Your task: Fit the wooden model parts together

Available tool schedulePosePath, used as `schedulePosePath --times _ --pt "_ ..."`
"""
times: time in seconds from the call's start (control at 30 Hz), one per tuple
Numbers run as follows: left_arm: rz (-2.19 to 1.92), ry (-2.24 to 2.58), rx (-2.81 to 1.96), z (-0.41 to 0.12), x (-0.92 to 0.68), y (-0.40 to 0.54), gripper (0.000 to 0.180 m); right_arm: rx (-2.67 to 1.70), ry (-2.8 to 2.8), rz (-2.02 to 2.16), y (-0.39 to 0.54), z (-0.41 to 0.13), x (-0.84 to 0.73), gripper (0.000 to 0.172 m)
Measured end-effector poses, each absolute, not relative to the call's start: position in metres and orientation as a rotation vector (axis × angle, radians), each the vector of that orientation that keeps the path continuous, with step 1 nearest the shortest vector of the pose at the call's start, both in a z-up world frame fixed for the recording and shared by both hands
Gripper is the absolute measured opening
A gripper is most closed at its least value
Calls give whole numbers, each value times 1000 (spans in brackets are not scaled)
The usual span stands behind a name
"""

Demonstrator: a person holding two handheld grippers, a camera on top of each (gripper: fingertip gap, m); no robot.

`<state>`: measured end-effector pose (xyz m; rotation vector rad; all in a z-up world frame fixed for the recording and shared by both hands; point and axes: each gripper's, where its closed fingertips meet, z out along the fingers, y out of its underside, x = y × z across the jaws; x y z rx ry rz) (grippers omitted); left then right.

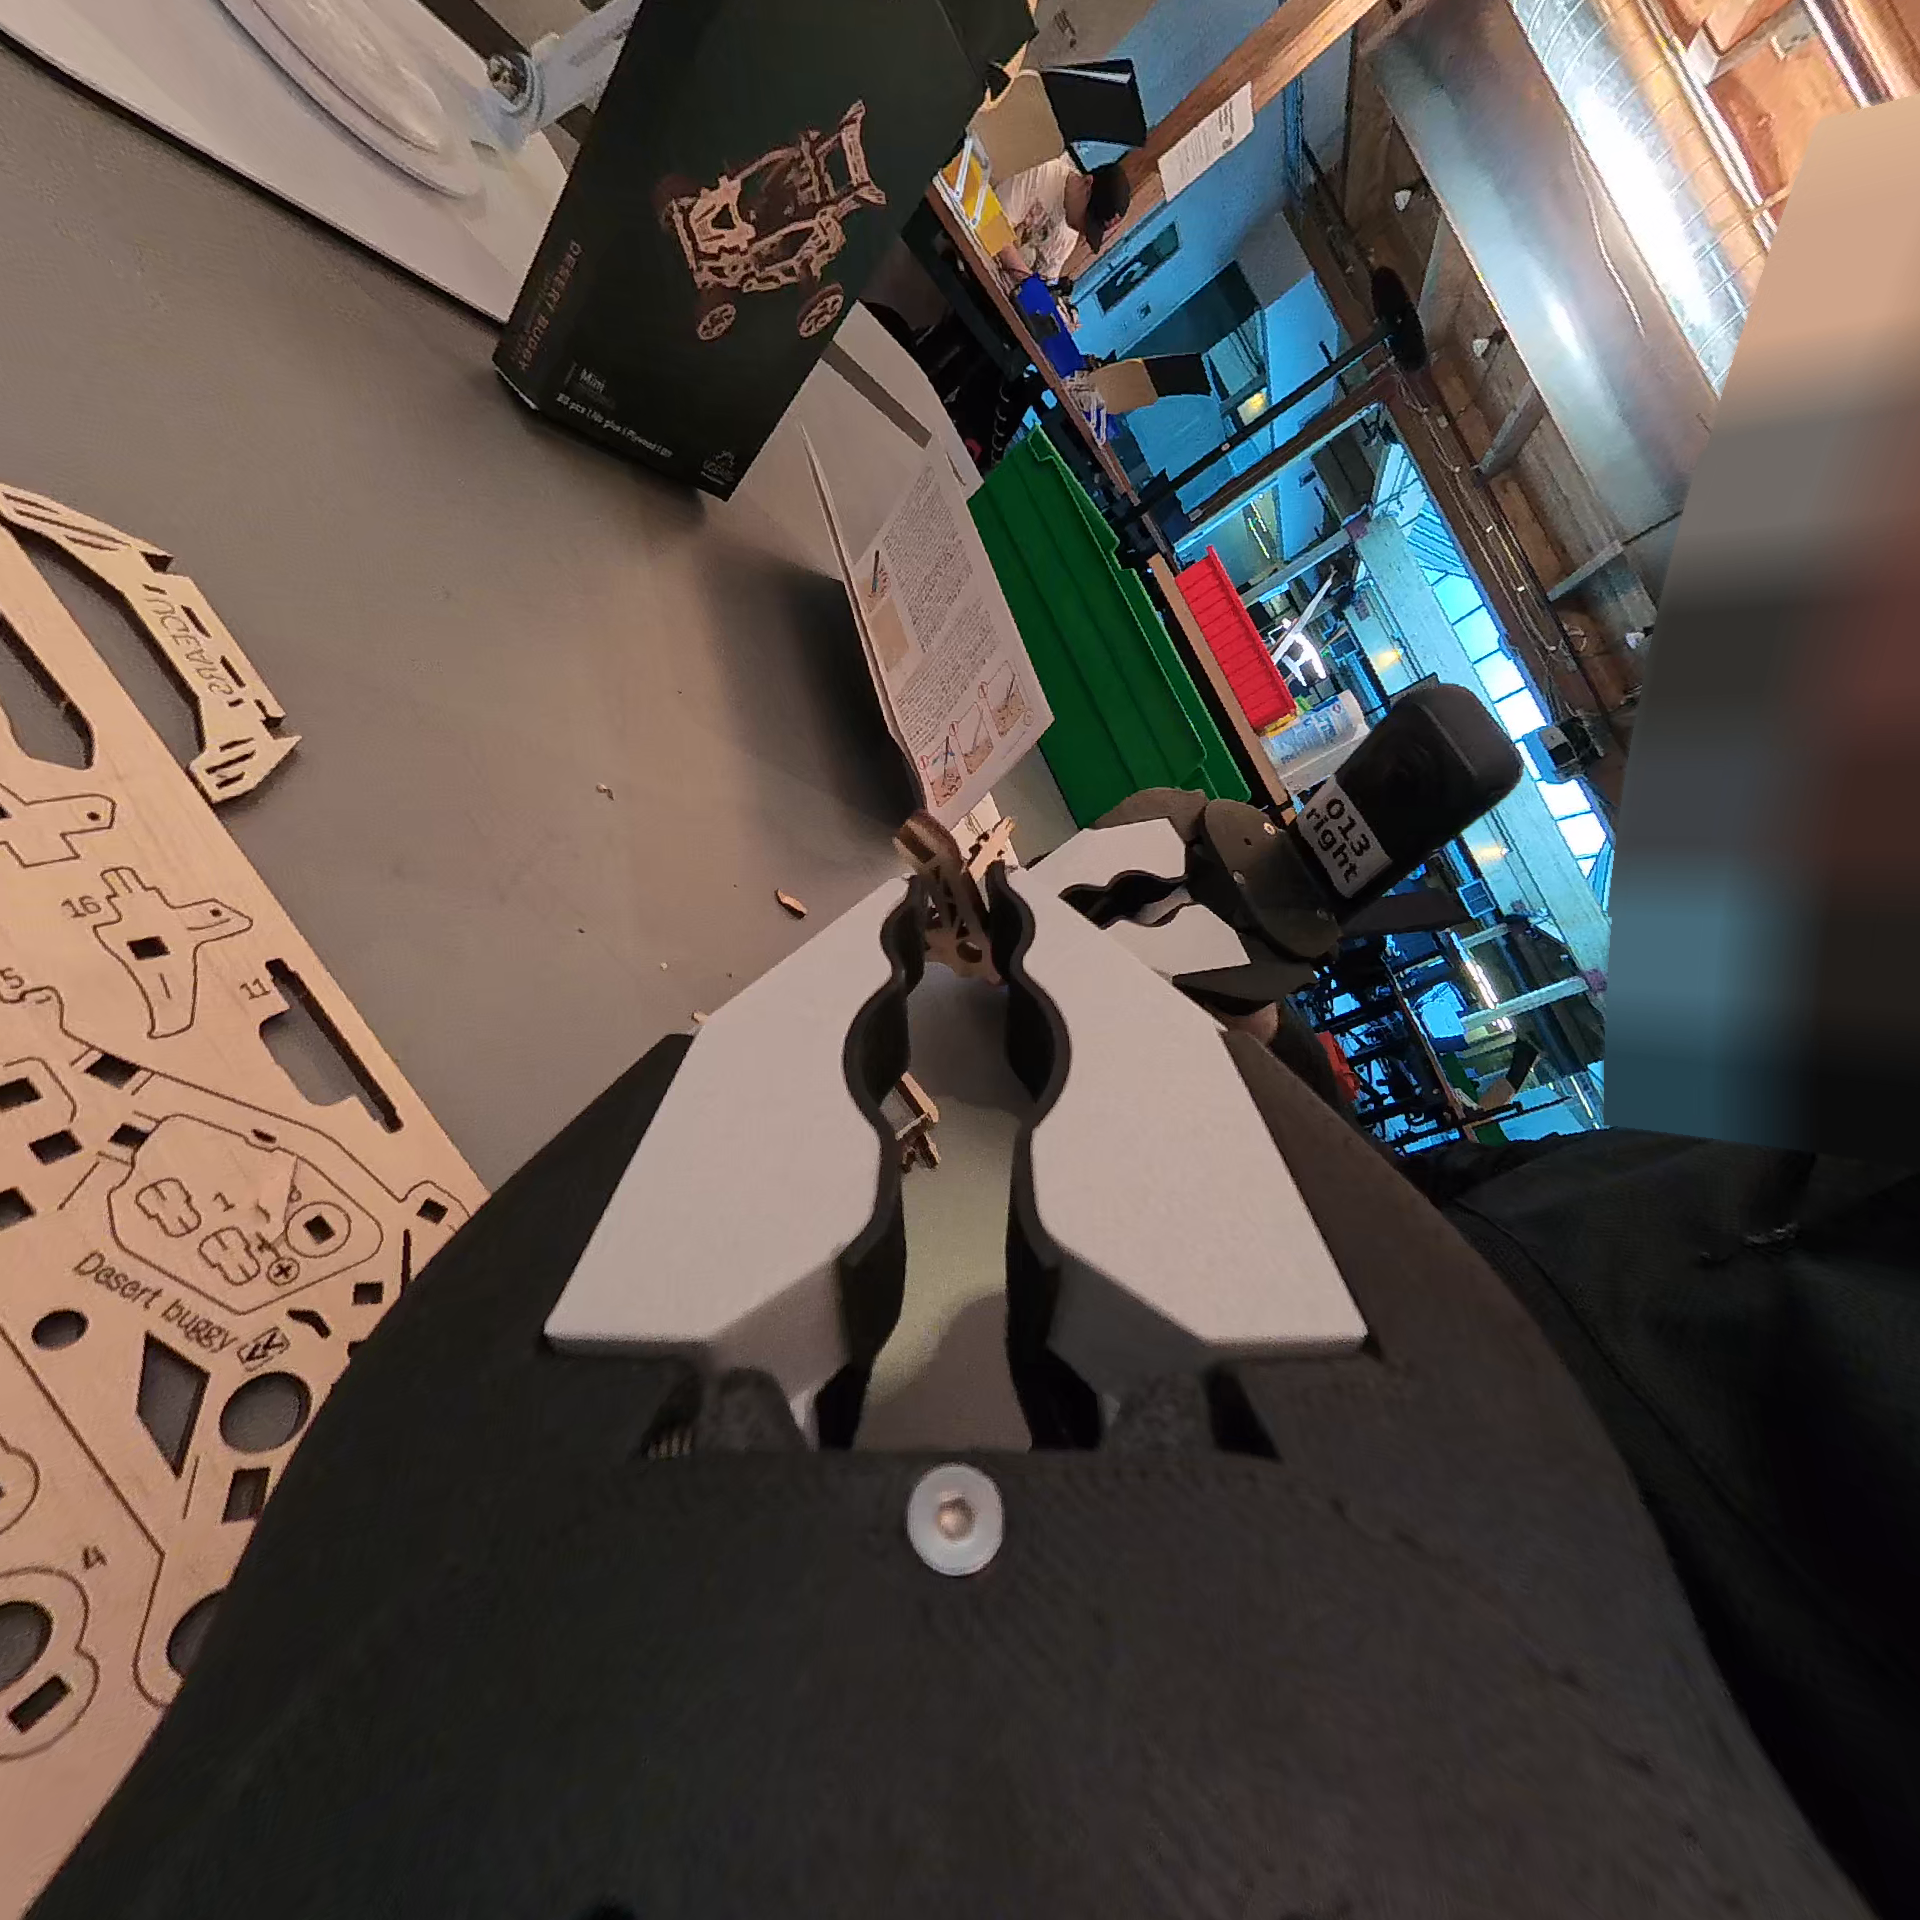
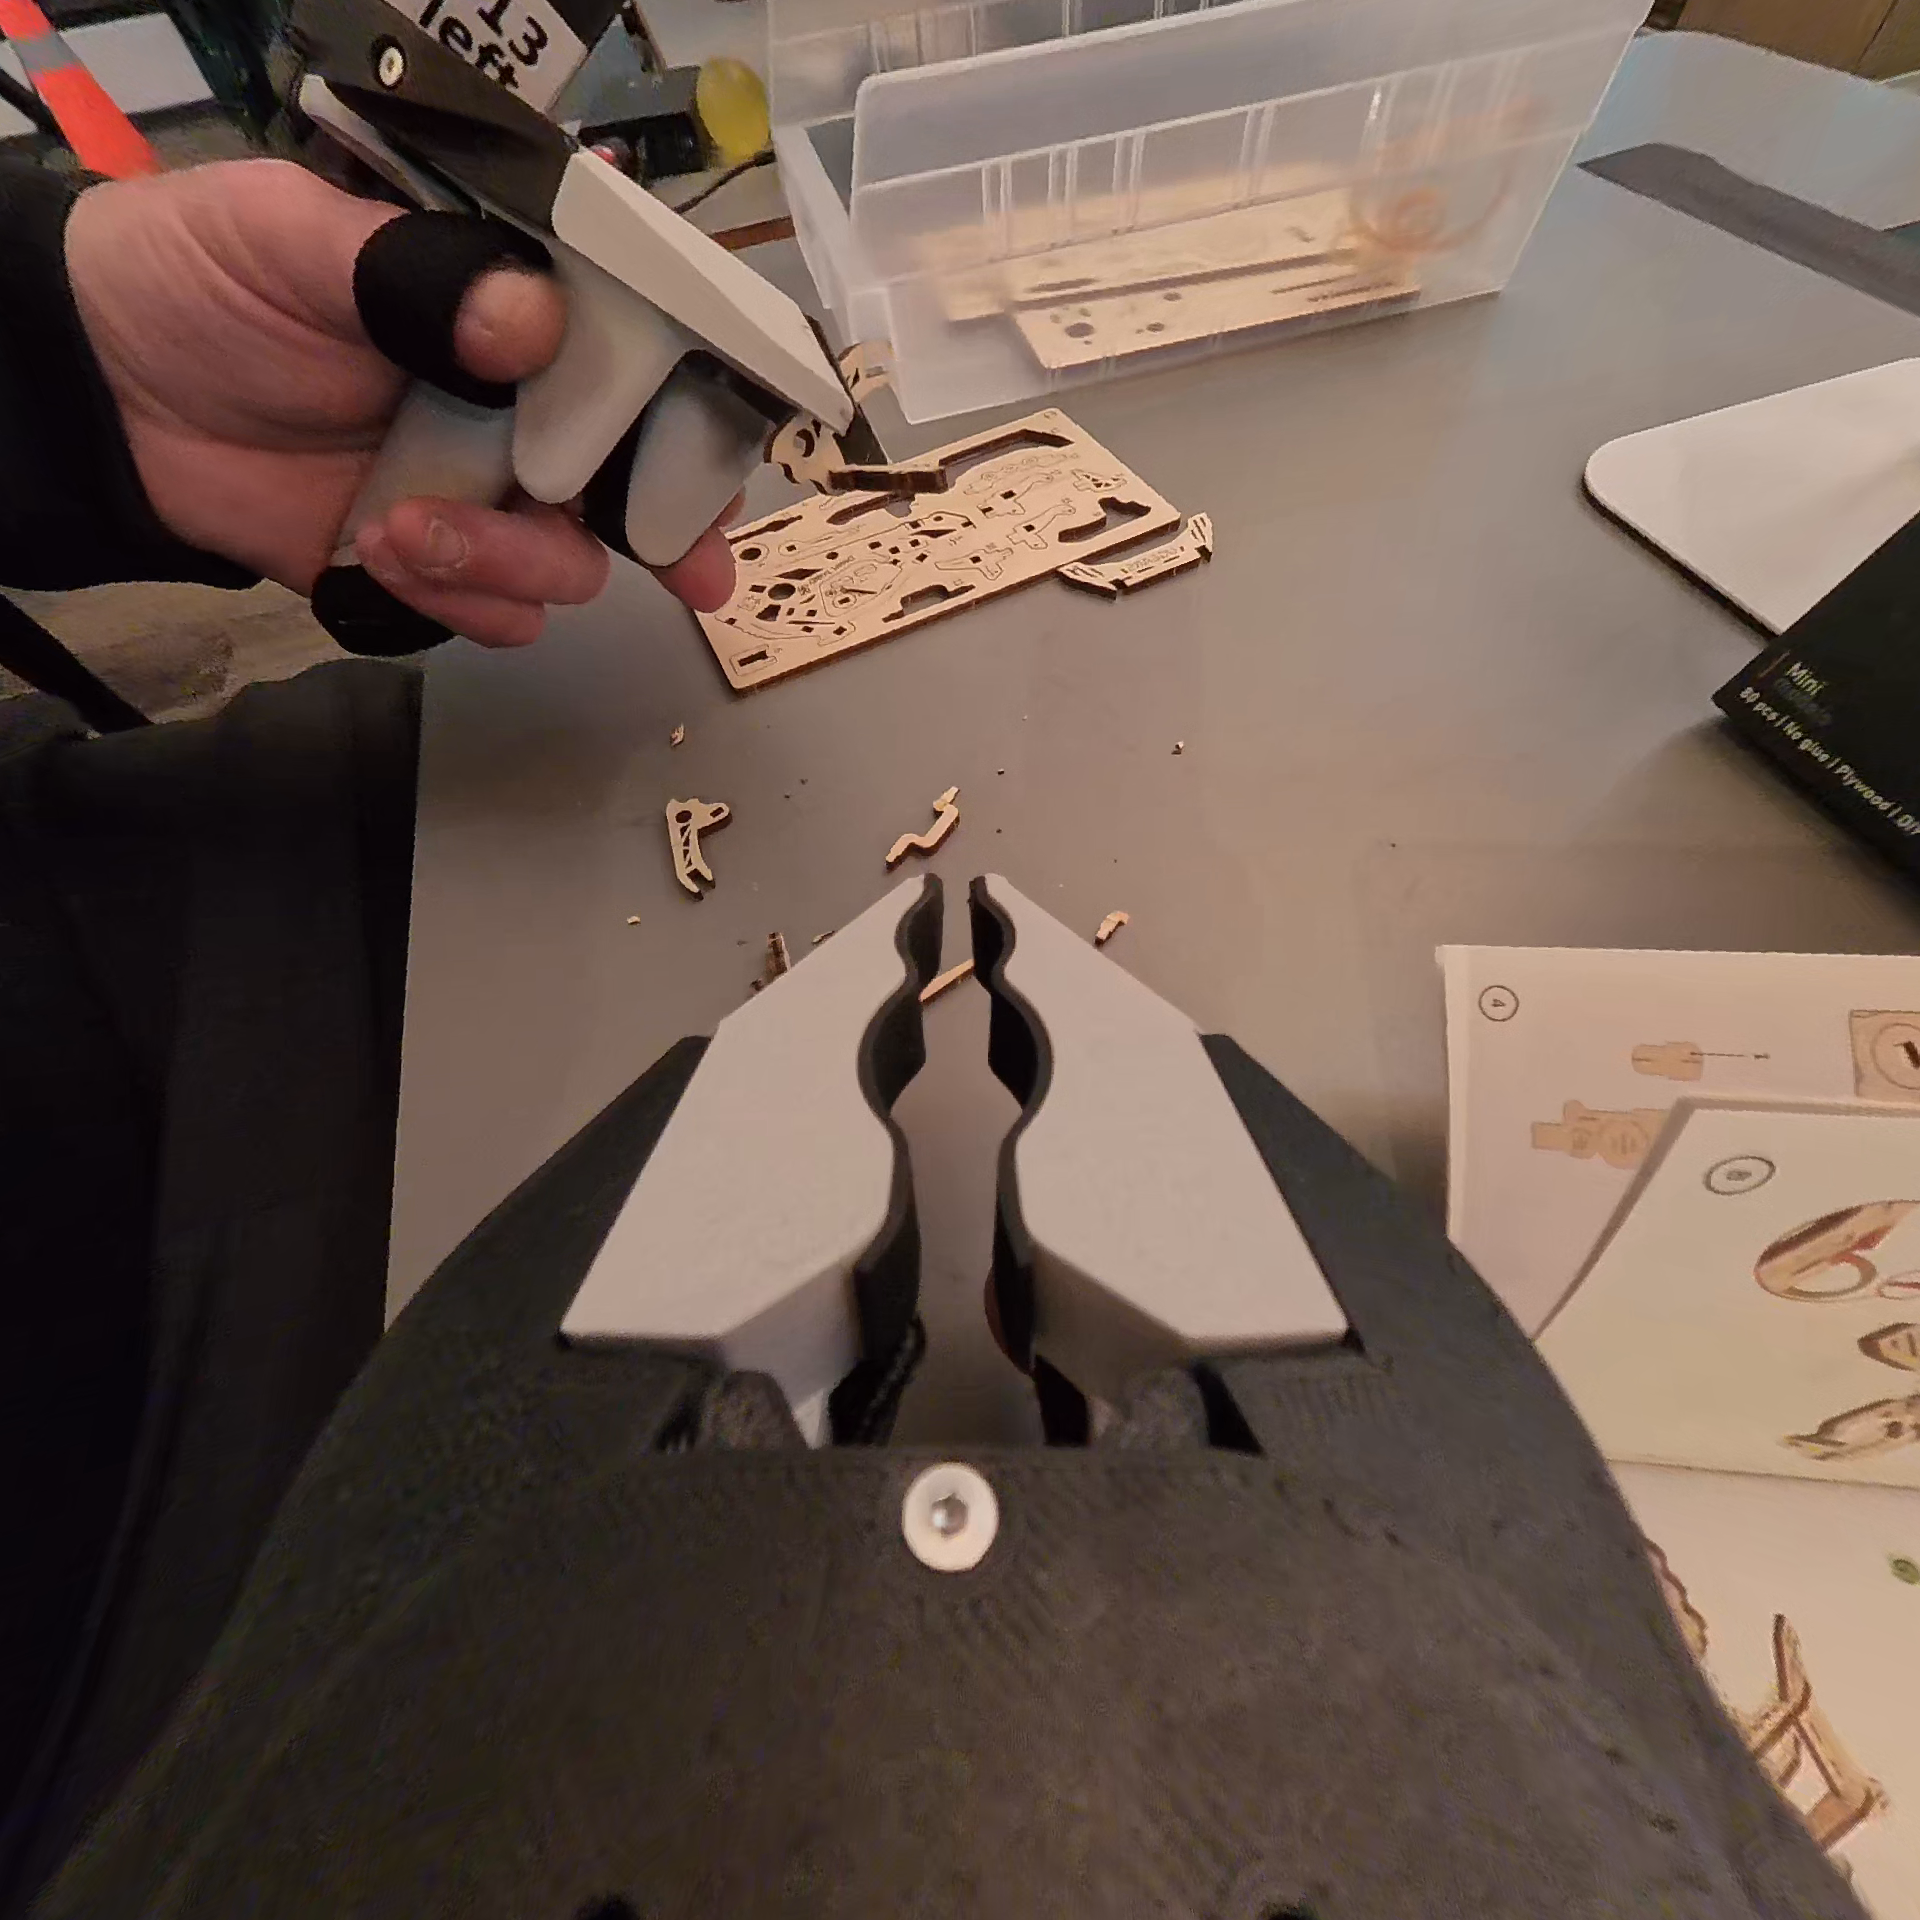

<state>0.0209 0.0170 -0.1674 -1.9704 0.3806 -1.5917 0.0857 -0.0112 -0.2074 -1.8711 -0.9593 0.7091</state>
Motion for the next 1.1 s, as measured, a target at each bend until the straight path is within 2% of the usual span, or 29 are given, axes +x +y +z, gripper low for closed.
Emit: schedulePosePath --times 1.1 --pt "-1604 419 -1965 -167 43 19 10 -1849 -962 763 -13 -204 85 9"
